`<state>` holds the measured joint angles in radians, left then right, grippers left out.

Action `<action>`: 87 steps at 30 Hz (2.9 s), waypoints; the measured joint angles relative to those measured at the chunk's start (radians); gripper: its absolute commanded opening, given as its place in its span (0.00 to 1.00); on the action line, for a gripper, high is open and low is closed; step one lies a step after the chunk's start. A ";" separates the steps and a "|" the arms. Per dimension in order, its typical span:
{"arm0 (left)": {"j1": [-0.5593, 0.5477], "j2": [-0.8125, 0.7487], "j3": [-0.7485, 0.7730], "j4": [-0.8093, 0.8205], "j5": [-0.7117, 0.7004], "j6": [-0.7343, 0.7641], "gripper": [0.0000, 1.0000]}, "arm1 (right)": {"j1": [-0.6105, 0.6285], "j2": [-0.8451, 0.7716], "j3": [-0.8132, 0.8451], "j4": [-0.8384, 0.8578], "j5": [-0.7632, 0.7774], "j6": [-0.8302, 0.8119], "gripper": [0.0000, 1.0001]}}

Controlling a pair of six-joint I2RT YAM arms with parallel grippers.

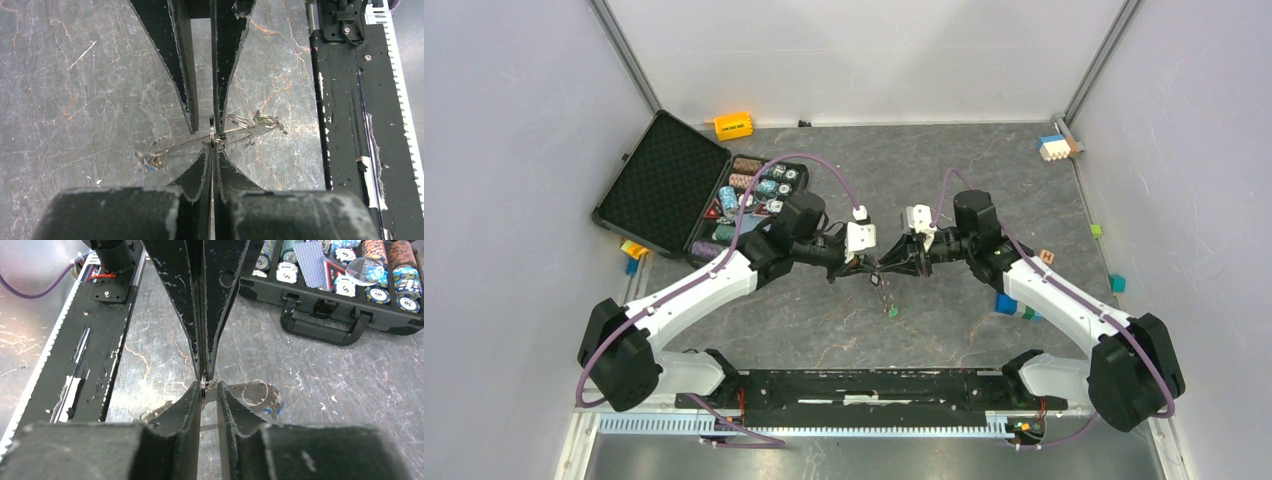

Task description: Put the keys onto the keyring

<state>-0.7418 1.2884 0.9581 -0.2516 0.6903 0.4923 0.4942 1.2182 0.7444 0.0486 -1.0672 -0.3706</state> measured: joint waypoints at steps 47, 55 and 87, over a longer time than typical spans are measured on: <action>-0.015 0.077 0.188 -0.295 -0.088 0.029 0.02 | 0.003 0.061 -0.036 0.121 -0.026 0.033 0.00; -0.057 0.109 0.229 -0.351 -0.123 0.028 0.02 | 0.009 0.080 -0.040 0.130 -0.023 0.037 0.00; -0.039 0.014 0.163 -0.252 -0.244 0.029 0.63 | -0.010 0.050 -0.040 0.079 -0.083 -0.027 0.00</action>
<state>-0.7811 1.3025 1.1210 -0.5037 0.4465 0.5213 0.4839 1.2682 0.7048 0.1272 -1.1500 -0.3973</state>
